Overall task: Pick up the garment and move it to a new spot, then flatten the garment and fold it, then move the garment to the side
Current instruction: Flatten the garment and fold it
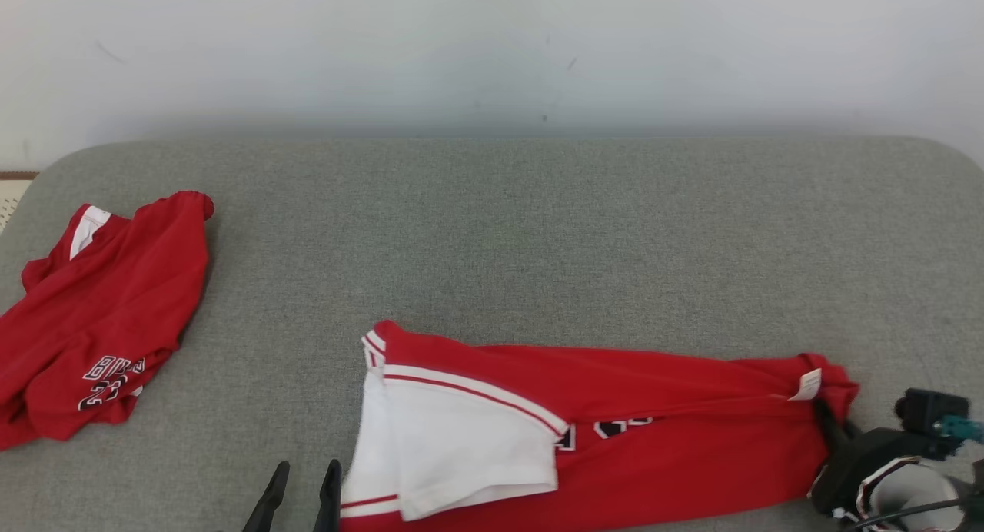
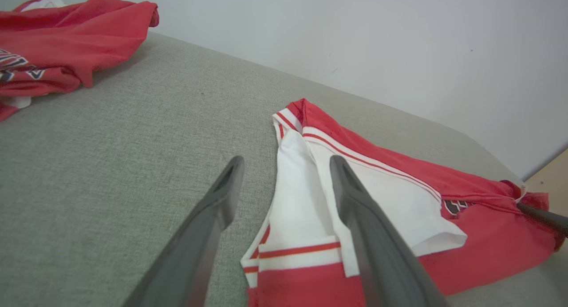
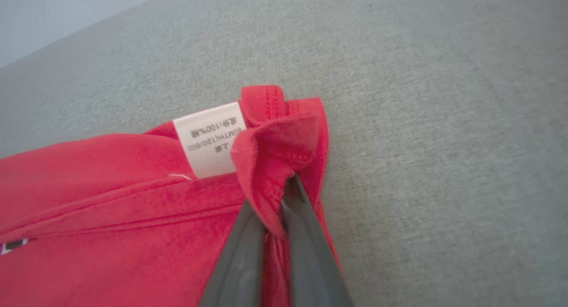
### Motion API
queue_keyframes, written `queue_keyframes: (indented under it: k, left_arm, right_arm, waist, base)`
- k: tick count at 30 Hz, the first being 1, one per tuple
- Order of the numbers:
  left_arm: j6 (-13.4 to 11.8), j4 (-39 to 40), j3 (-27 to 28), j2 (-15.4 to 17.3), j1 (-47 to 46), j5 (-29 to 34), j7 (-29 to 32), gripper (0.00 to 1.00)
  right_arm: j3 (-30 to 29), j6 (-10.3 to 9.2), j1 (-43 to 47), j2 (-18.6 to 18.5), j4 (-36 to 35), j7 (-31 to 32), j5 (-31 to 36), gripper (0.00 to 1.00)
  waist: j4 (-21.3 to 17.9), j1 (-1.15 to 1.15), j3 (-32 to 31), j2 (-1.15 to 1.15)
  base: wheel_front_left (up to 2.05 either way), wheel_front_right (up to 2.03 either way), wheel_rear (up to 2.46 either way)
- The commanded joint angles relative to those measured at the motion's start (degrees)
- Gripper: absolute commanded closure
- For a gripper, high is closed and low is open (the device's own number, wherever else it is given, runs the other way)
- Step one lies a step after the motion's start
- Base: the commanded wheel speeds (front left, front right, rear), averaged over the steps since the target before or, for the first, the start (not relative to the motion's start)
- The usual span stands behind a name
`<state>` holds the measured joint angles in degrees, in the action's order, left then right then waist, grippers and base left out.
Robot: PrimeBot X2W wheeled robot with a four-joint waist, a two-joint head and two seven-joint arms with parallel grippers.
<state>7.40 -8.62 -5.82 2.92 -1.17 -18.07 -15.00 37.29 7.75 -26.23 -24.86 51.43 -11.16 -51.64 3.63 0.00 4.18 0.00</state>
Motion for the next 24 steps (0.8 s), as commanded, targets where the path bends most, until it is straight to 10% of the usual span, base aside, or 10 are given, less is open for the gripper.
queue_keyframes:
  k: [1, 12, 24]
  left_arm:
    - [0.0, 0.2, 0.3, 0.0, 0.8, -0.1, -0.3, 0.00]
    - [-0.6, 0.5, 0.8, 0.0, 1.0, -0.6, -0.3, 0.00]
    - [-0.9, 0.5, 1.0, 0.0, 1.4, -1.1, -0.3, 0.00]
  right_arm:
    - [-0.9, -0.43, -1.1, -2.0, 1.6, -1.0, 1.0, 1.00]
    - [-2.7, -0.30, -4.5, -4.9, 2.8, -2.3, 2.0, 1.00]
    - [0.6, -0.28, -0.5, -6.2, -18.0, 4.3, -7.1, 1.00]
  waist:
    - [-0.1, 0.00, 0.0, 0.00]
    - [-1.2, 0.00, -0.3, 0.00]
    - [-2.5, 0.00, -1.4, 0.00]
  base:
    - [0.00, 0.00, 0.00]
    - [0.00, 0.00, 0.00]
    - [0.00, 0.00, 0.00]
